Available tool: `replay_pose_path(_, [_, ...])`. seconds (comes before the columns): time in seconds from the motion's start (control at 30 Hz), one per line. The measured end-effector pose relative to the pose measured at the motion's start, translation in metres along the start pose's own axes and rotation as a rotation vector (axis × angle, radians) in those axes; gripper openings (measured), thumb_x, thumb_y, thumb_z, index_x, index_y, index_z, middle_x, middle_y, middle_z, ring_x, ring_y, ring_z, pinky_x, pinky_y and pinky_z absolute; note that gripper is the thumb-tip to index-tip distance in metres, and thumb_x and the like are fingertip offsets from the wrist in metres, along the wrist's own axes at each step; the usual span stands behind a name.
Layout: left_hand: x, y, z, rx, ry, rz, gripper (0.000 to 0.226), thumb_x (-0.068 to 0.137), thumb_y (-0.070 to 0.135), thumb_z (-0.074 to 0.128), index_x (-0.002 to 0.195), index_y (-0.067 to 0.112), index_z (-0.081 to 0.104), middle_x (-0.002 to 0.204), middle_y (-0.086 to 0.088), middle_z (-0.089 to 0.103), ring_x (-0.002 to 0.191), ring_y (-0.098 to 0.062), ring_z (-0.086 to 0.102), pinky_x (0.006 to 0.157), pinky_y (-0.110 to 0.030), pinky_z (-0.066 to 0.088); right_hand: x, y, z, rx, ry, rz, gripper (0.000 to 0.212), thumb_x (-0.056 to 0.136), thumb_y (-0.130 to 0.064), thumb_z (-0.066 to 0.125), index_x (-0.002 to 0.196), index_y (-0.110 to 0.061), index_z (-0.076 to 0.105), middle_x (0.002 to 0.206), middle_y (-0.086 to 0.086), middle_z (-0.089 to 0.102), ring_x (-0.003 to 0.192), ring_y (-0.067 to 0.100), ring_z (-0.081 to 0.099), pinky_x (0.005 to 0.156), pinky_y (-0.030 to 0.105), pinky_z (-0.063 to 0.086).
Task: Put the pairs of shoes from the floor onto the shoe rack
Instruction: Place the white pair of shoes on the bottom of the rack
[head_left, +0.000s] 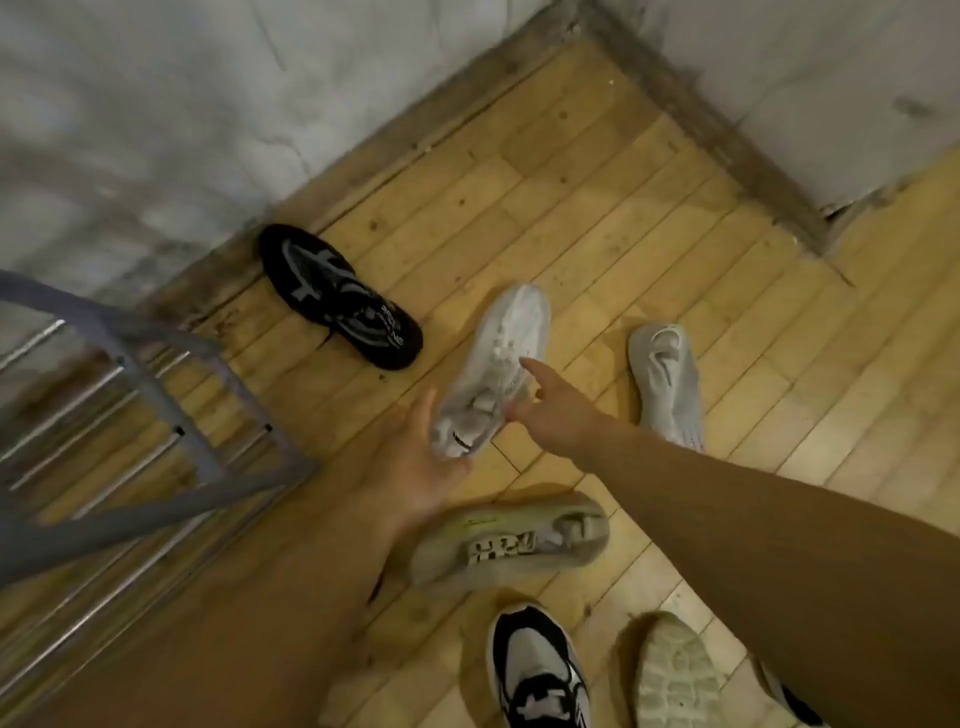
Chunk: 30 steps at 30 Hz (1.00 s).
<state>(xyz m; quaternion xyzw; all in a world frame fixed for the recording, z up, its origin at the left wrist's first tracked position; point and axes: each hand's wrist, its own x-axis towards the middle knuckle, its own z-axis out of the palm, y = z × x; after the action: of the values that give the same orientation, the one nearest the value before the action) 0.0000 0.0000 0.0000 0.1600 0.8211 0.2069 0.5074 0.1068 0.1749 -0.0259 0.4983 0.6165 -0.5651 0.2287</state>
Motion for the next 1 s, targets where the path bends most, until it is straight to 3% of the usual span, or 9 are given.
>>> replay_pose_path(0.17, [0.055,-0.041,0.030,-0.169,-0.011,0.047,0.094,0.068,0.043,0.067,0.152,0.055,0.026,0.152,0.009,0.043,0.127,-0.016,0.056,0.102,-0.043,0.054,0.051,0.033,0.047,0.210,0.076,-0.107,0.079,0.087,-0.033,0.072,0.156,-0.039,0.035,0.134,0.002,0.064,0.105,0.025,0.071,0.084,0.047,0.063])
replay_pose_path(0.3, [0.049,-0.036,0.030,-0.354,0.052,0.082,0.080,0.067,0.039,0.068,0.143,0.052,0.048,0.143,0.007,0.054,0.117,-0.011,0.062,0.096,-0.037,0.057,0.049,0.030,0.052,0.372,0.122,-0.123,0.068,0.095,-0.017,0.066,0.155,-0.035,0.038,0.123,0.007,0.068,0.083,0.022,0.069,0.057,0.029,0.057])
replay_pose_path(0.4, [0.012,-0.013,0.012,-0.472,0.094,0.142,0.047,0.084,0.018,0.071,0.123,0.043,0.064,0.124,0.007,0.067,0.102,-0.004,0.065,0.076,-0.018,0.053,0.018,0.024,0.048,0.457,0.101,-0.140,0.059,0.100,-0.016,0.059,0.154,-0.032,0.040,0.116,0.009,0.071,0.083,0.025,0.067,0.055,0.030,0.048])
replay_pose_path(0.47, [-0.015,-0.004,0.002,-0.502,0.139,0.204,0.037,0.094,0.015,0.068,0.120,0.040,0.066,0.116,0.008,0.070,0.096,-0.002,0.067,0.074,-0.019,0.052,-0.008,0.024,0.045,0.492,0.089,-0.173,0.056,0.102,-0.019,0.054,0.154,-0.033,0.038,0.114,0.012,0.072,0.084,0.026,0.067,0.053,0.028,0.046])
replay_pose_path(0.53, [-0.044,0.002,-0.004,-0.503,0.141,0.243,0.031,0.098,0.018,0.066,0.123,0.037,0.066,0.106,0.007,0.069,0.086,-0.002,0.070,0.069,-0.019,0.056,-0.038,0.028,0.044,0.514,0.112,-0.215,0.053,0.104,-0.023,0.050,0.154,-0.033,0.036,0.092,0.013,0.069,0.071,0.022,0.061,0.047,0.026,0.039])
replay_pose_path(0.63, [-0.090,0.009,-0.001,-0.474,0.070,0.239,0.045,0.098,0.015,0.063,0.136,0.038,0.061,0.107,0.007,0.070,0.092,-0.014,0.073,0.078,-0.035,0.063,-0.083,0.038,0.046,0.489,0.245,-0.328,0.047,0.099,-0.037,0.055,0.144,-0.041,0.043,0.087,0.005,0.063,0.061,0.012,0.054,0.048,0.024,0.041])
replay_pose_path(0.7, [-0.128,0.007,0.008,-0.493,0.083,0.265,0.053,0.095,0.012,0.065,0.136,0.043,0.060,0.115,0.006,0.071,0.098,-0.017,0.072,0.078,-0.038,0.062,-0.118,0.053,0.052,0.546,0.279,-0.420,0.054,0.092,-0.052,0.060,0.144,-0.047,0.046,0.107,-0.001,0.063,0.077,0.014,0.061,0.060,0.029,0.050])
replay_pose_path(0.83, [-0.209,0.023,0.022,-0.407,0.024,0.238,0.052,0.096,0.009,0.066,0.132,0.046,0.062,0.115,-0.001,0.073,0.101,-0.022,0.071,0.082,-0.041,0.063,-0.204,0.086,0.055,0.710,0.206,-0.488,0.047,0.092,-0.055,0.063,0.138,-0.050,0.053,0.123,-0.007,0.069,0.101,0.013,0.069,0.085,0.039,0.059])
replay_pose_path(1.0, [-0.283,0.083,0.040,-0.169,-0.028,0.289,0.041,0.100,0.020,0.065,0.128,0.050,0.060,0.129,0.006,0.064,0.109,-0.021,0.067,0.078,-0.032,0.056,-0.273,0.120,0.011,0.723,0.152,-0.591,0.036,0.103,-0.043,0.056,0.139,-0.047,0.053,0.082,-0.010,0.072,0.064,0.010,0.062,0.072,0.035,0.046])
